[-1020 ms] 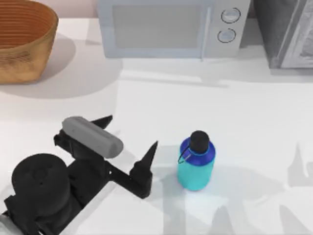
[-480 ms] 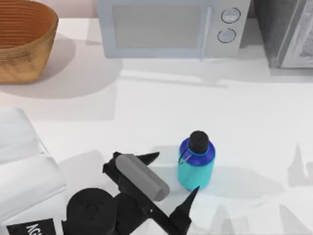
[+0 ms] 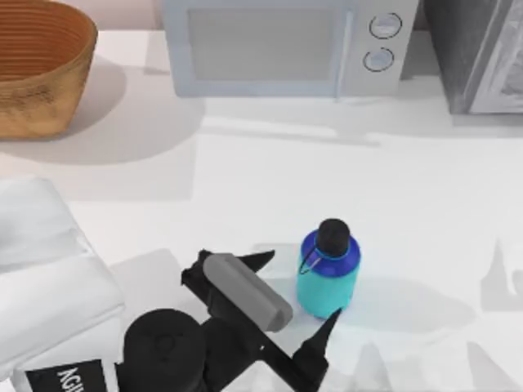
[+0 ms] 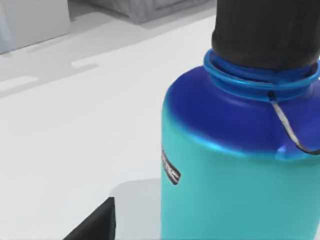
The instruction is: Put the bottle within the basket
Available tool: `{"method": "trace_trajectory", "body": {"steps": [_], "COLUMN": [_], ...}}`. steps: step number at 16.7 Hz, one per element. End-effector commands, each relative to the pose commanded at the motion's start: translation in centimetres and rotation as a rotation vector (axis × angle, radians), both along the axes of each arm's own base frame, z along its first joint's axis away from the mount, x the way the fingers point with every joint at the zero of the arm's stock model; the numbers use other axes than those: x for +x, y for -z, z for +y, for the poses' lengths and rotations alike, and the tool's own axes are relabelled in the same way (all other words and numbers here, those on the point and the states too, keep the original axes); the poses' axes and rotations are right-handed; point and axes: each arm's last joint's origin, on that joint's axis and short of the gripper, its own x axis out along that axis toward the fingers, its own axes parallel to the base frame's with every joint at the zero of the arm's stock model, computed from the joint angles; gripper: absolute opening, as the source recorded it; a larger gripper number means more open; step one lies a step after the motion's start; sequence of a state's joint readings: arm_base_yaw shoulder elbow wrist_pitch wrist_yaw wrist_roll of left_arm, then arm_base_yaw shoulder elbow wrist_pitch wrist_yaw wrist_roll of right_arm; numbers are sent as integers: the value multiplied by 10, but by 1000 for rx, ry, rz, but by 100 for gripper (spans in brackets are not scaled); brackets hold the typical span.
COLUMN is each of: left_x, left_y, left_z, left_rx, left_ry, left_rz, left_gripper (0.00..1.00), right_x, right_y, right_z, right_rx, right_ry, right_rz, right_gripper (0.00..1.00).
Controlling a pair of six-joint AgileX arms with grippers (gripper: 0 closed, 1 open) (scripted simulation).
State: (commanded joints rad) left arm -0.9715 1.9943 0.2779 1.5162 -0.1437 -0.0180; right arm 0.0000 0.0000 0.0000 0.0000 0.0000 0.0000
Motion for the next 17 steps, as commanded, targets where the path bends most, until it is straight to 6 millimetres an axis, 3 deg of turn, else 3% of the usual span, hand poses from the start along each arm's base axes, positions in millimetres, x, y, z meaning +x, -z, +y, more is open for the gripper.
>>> {"method": "trace_trajectory", "body": {"steps": [7,12,17], "left_x": [38,41,41], "left_y": [11,12,12], "left_z": [-41,-44,-44], "left_rx": [-3,-1,-1], "left_ry": [1,1,1], "left_rz": [-2,-1,-1], "left_gripper": [100,100,62], "right_x": [0,0,0], "right_y": [0,0,0], "right_z": [0,0,0], "right_rx": [0,0,0], "right_ry": [0,0,0], "right_rz": [0,0,0], "right_gripper": [100,100,100]}}
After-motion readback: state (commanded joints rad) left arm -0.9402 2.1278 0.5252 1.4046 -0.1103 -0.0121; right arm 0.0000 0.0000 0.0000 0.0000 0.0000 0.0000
